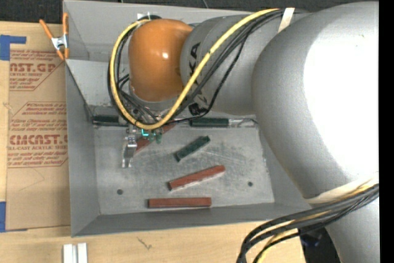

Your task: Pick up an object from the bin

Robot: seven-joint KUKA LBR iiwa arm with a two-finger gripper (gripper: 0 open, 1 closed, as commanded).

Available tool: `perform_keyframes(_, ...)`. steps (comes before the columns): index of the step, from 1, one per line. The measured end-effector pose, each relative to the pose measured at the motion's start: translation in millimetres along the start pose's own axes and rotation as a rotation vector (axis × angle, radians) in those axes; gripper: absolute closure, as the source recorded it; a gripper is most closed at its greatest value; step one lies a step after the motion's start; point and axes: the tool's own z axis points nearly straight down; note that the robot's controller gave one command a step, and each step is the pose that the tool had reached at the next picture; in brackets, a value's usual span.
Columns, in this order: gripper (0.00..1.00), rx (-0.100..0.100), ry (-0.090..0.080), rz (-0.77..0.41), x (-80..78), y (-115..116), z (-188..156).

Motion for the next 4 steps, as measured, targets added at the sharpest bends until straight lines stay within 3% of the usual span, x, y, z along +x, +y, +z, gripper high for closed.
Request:
perform_keyframes(1,0.00,-0.002,-0.007,0.002,-2.3,-0.8,-4.8)
perform_keyframes(2,0.00,-0.002,-0.012,-0.055,-10.0,-62.0,56.2)
perform_keyframes(3,0.00,0.000,-0.006,-0.101,-9.1,-67.7,13.7)
perform_keyframes(4,0.00,-0.002,-0.010,-0.069,-10.6,-63.1,39.8)
